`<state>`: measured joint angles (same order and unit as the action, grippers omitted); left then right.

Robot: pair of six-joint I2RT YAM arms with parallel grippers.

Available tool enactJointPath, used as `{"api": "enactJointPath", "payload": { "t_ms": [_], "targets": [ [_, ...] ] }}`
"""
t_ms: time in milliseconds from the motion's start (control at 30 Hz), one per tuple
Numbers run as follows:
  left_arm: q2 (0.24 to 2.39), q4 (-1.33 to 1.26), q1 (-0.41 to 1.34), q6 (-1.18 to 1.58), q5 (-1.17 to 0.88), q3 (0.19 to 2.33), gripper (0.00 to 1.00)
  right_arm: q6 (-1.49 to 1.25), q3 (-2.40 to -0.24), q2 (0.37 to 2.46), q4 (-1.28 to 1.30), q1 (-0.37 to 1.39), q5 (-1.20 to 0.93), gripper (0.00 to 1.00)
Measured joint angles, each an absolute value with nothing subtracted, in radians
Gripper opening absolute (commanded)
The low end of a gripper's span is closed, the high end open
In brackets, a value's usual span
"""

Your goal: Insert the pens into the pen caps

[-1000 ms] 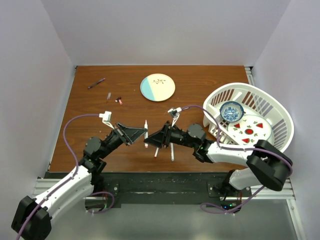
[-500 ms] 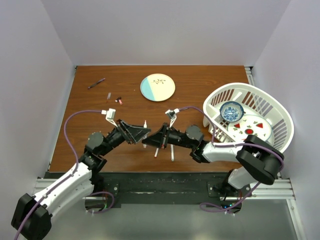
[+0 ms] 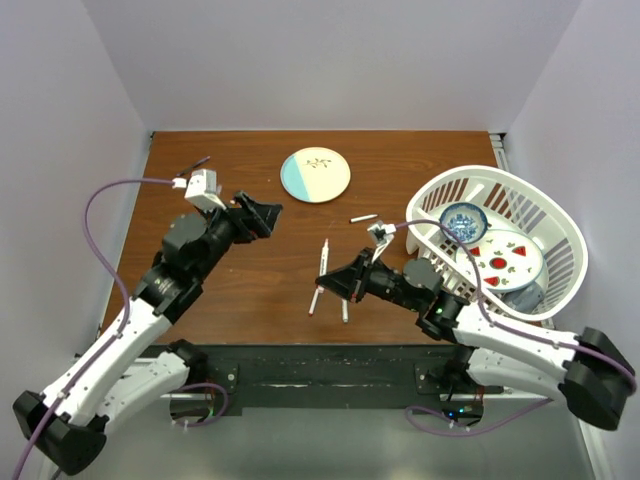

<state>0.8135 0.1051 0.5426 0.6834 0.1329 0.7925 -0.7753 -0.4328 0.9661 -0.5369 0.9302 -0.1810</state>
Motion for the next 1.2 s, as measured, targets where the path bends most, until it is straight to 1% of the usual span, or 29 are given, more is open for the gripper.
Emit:
{"api": "enactJointPath", "payload": {
  "t_ms": [33,100,133,167,233,333,433,500,633,733,800,967,1200],
  "targets": [
    [0.850,0.142,0.536,0.669,0.170,0.824,0.84,-0.764,-0.432,0.932,-0.496,0.930,-0.166,0.00],
    [0.928,0.206,0.506,0.648,0.216,0.882,0.77,-0.743,-0.431,0.874,-0.427,0.930,-0.139,0.00],
    [0.982,0.242,0.480,0.640,0.226,0.916,0.74,-0.736,-0.431,0.855,-0.404,0.930,-0.131,0.00],
    [1.047,0.273,0.437,0.632,0.233,0.953,0.66,-0.727,-0.431,0.831,-0.371,0.930,-0.120,0.00],
    [1.140,0.310,0.379,0.637,0.252,0.987,0.60,-0.715,-0.428,0.803,-0.329,0.930,-0.104,0.00],
    [1.254,0.360,0.327,0.667,0.322,1.012,0.60,-0.698,-0.417,0.760,-0.267,0.930,-0.082,0.00],
    [1.351,0.397,0.320,0.698,0.364,1.053,0.60,-0.685,-0.416,0.728,-0.220,0.930,-0.061,0.00],
    [1.441,0.417,0.315,0.725,0.373,1.121,0.57,-0.676,-0.416,0.707,-0.200,0.930,-0.047,0.00],
    [1.658,0.490,0.301,0.780,0.378,1.320,0.54,-0.664,-0.416,0.680,-0.174,0.930,-0.035,0.00],
    [1.835,0.562,0.295,0.803,0.395,1.488,0.52,-0.655,-0.416,0.677,-0.165,0.930,-0.032,0.00],
    [1.917,0.588,0.292,0.808,0.402,1.551,0.52,-0.648,-0.416,0.677,-0.154,0.930,-0.020,0.00],
    [2.027,0.640,0.274,0.813,0.405,1.598,0.51,-0.632,-0.416,0.677,-0.126,0.930,-0.001,0.00],
    [2.070,0.654,0.222,0.819,0.416,1.602,0.48,-0.616,-0.416,0.685,-0.119,0.930,0.015,0.00]
  ]
}}
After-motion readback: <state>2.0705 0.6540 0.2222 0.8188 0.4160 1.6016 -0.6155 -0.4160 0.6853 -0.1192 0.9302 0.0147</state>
